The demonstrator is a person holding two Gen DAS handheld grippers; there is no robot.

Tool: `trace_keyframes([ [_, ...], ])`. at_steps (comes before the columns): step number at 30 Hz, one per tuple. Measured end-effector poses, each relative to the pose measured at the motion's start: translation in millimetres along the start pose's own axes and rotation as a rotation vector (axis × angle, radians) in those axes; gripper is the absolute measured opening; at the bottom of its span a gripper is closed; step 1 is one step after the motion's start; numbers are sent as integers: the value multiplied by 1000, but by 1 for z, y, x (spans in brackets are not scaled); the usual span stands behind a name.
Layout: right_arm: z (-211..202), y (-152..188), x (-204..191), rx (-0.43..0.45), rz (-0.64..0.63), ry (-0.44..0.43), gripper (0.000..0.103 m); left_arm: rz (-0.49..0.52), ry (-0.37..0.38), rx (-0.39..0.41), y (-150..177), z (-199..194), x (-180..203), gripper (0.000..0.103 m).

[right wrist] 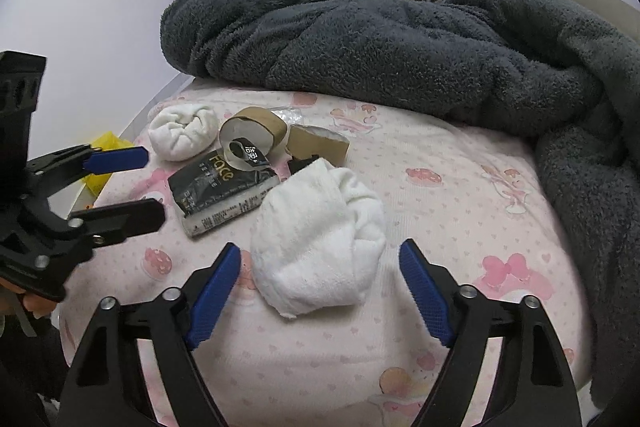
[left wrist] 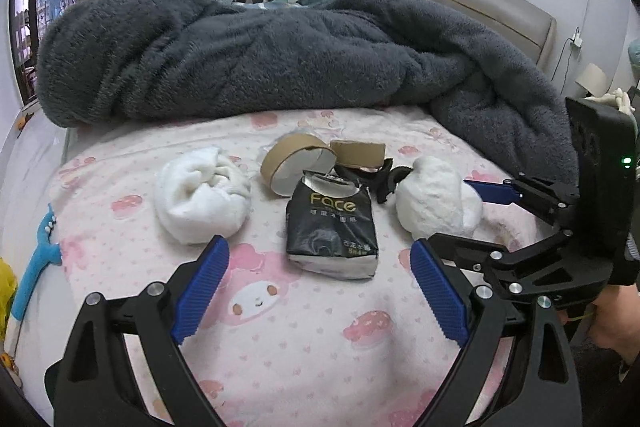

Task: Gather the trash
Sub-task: 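Move both grippers back over the bed toward the tissue wads, then grasp the white tissue wad with the right gripper while the left gripper grasps the black Face tissue pack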

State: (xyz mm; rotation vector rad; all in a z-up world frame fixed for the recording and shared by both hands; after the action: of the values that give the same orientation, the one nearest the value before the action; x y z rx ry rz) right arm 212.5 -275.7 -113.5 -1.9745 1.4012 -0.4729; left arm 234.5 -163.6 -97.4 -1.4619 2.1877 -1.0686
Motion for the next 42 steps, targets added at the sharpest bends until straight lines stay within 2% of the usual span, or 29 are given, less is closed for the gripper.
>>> trace_keyframes([
  [3,6,1,-1,-2,-9,-11,76,13,-11,-8,1,9,1,94],
  [11,8,0,1,6,-6,-35,55,24,-4,-21,5,19,4,89],
  [21,-4,-1,10,25,32,-80,51,20,1,-36,1,31,9,82],
  [35,-26,-16,22,100,104,-131,49,17,6,-66,2,36,7,57],
  [42,-29,-30,18,123,127,-138,49,11,41,-41,4,17,2,54],
])
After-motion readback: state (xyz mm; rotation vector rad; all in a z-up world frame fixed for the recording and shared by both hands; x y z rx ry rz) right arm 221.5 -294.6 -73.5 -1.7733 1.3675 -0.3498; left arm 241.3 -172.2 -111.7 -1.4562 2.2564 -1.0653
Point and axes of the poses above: each gripper's, at about its wrist camera, not at the fingertips, and z roughly the way its jaws point, x to its right, y to its underside, the point moved 4 cm from there along z, roughly the way its jaws point
